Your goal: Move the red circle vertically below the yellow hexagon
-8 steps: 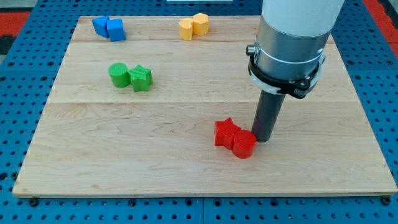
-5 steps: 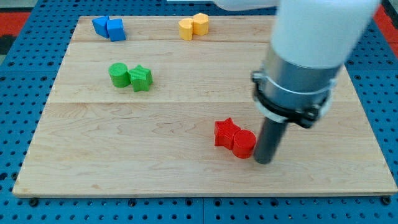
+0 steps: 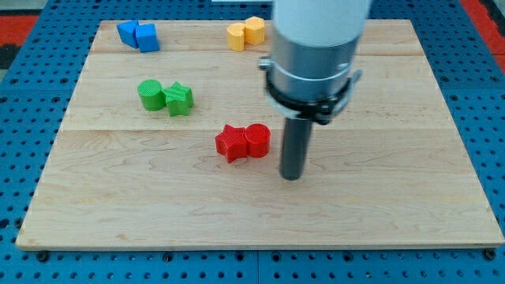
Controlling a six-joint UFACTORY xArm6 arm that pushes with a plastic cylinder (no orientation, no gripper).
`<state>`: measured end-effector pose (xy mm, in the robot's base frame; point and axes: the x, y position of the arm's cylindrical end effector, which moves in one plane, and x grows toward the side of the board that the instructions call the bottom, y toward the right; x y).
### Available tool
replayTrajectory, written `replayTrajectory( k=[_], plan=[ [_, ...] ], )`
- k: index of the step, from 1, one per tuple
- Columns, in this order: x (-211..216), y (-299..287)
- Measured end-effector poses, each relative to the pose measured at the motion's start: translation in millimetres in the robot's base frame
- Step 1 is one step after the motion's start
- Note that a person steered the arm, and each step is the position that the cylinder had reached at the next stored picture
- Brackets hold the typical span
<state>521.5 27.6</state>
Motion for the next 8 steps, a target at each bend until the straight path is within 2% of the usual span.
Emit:
replayTrajectory(
  k=[1, 3, 4, 5, 6, 7, 8],
  plan=[
    [0.0, -44.1],
    [-0.4, -57.3],
    [-5.9, -122.7],
    [-33.2, -161.8],
    [-63.5, -163.8],
    [-68.5, -129.9],
    [-46.9, -105.2]
  ],
)
